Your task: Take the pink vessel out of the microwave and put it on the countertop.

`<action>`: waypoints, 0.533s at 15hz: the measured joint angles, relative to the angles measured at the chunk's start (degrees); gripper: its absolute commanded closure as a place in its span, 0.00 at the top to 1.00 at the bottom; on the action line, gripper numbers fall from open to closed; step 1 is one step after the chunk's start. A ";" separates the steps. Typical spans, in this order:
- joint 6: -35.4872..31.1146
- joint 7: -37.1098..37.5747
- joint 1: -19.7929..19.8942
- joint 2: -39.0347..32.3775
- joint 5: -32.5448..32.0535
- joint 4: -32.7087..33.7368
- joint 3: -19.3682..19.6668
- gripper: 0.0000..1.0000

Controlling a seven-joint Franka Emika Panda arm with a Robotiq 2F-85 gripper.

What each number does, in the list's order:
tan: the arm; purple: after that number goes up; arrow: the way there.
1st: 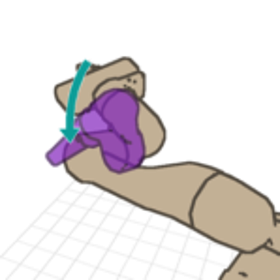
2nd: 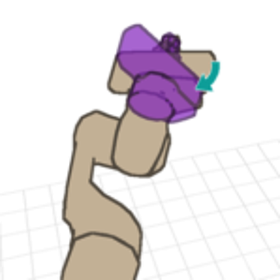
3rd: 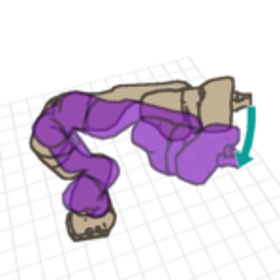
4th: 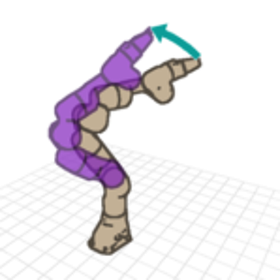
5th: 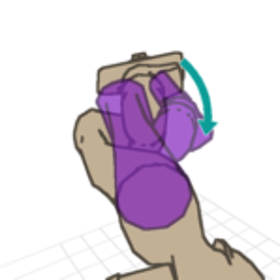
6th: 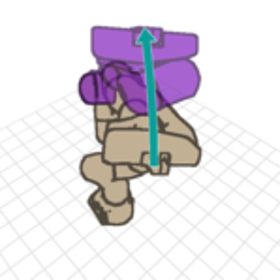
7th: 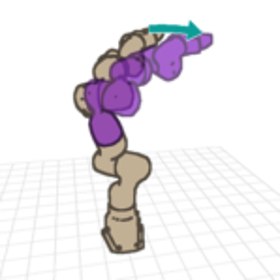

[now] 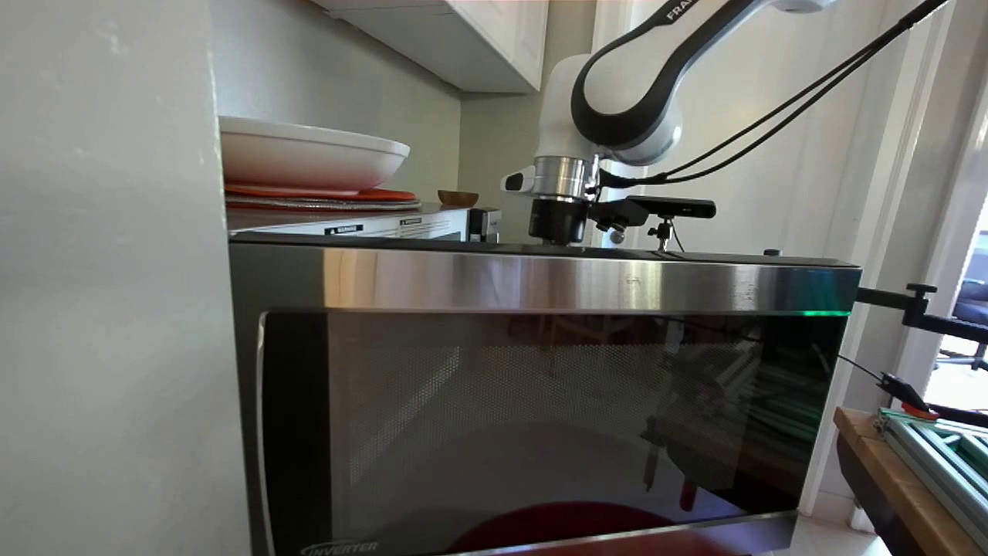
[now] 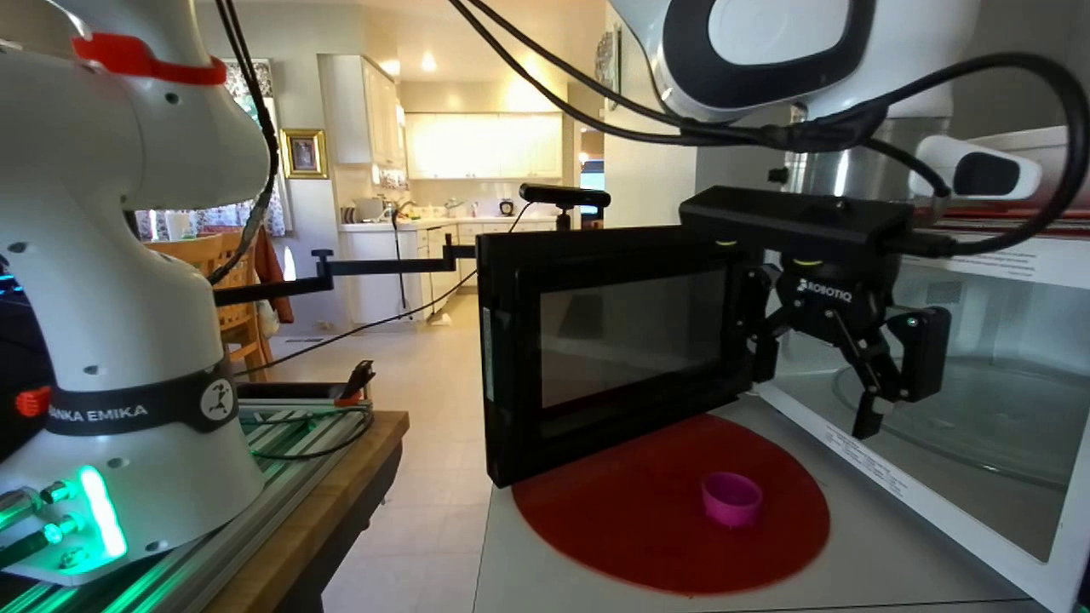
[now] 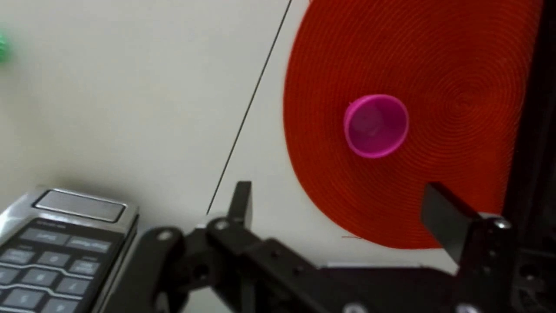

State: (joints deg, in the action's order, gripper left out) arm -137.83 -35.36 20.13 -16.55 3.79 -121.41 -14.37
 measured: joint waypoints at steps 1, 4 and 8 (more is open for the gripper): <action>1.99 -0.07 -1.37 0.34 -0.42 0.84 1.94 1.00; 5.65 -0.08 -5.05 1.02 -1.90 2.24 6.17 1.00; 4.28 3.10 -9.48 1.92 -3.87 2.18 9.13 1.00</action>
State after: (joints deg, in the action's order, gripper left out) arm -133.55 -32.25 10.66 -14.62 -0.08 -119.22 -5.24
